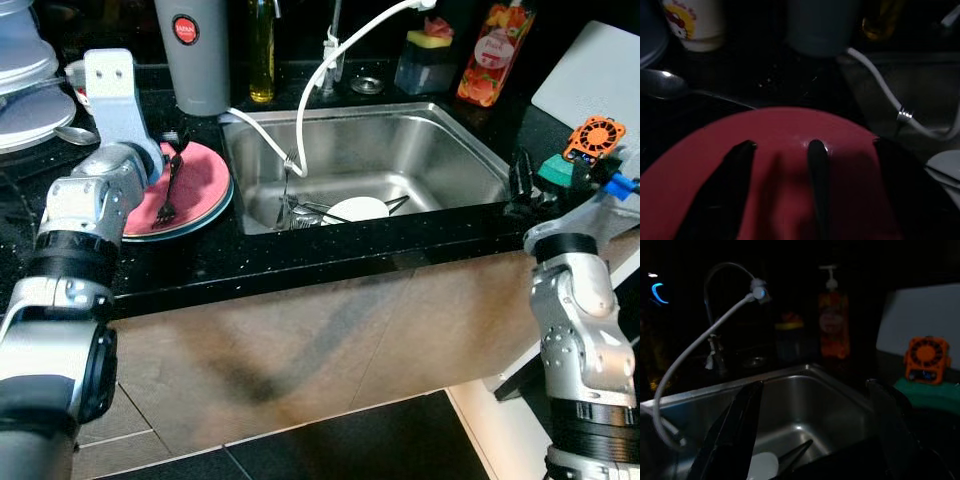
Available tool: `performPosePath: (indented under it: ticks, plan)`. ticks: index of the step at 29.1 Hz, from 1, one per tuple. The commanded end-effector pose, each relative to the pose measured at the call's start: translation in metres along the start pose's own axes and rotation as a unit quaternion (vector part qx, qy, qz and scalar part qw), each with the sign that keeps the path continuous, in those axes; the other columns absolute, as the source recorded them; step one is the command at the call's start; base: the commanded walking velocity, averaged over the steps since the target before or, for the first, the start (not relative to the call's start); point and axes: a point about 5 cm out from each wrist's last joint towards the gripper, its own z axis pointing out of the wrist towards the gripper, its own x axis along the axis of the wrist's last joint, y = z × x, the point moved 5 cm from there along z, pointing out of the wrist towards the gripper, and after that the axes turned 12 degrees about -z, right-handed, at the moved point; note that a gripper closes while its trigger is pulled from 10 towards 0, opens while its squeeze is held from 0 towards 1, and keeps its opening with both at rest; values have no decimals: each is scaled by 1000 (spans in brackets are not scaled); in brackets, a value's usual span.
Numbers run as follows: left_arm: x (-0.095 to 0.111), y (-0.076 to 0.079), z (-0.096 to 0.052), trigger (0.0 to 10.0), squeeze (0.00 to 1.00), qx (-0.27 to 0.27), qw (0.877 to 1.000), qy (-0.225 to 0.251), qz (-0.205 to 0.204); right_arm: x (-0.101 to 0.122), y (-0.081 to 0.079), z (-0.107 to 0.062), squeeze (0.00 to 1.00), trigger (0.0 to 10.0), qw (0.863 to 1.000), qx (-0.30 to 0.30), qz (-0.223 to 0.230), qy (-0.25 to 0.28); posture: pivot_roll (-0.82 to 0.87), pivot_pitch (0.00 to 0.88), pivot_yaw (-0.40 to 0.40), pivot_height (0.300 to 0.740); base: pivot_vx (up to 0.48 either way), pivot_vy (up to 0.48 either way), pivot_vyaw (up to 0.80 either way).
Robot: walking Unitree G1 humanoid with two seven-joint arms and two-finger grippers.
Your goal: Kitchen organization
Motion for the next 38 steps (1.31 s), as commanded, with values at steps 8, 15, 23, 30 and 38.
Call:
performPosePath:
  ticks: [8, 15, 23, 30, 38]
  plan:
    - [-38, 5, 6, 10000, 0, 24, 997, -67, -15, -5, 1, -11, 0, 10000, 1000, 0, 15, -21, 74, 11, 39, 740, 0, 0, 0]
    - [-80, -30, 4, 7490, 0, 109, 987, -116, -25, -7, -2, -15, 0, 10000, 999, 3, 19, -31, 75, 14, 43, 740, 0, 0, 0]
    - [-113, -37, -2, 0, 0, 119, 979, -161, -29, -7, -4, -13, 0, 10000, 999, 4, 25, -35, 82, 17, 38, 740, 0, 0, 0]
    - [-119, -33, 0, 0, 0, 103, 983, -151, 29, -7, -7, -13, 0, 10000, 999, 8, 28, -35, 84, 16, 36, 740, 0, 0, 0]
    - [-122, -39, -1, 0, 0, 111, 982, -147, 46, -7, -4, -14, 0, 10000, 999, 5, 29, -38, 75, 20, 33, 740, 0, 0, 0]
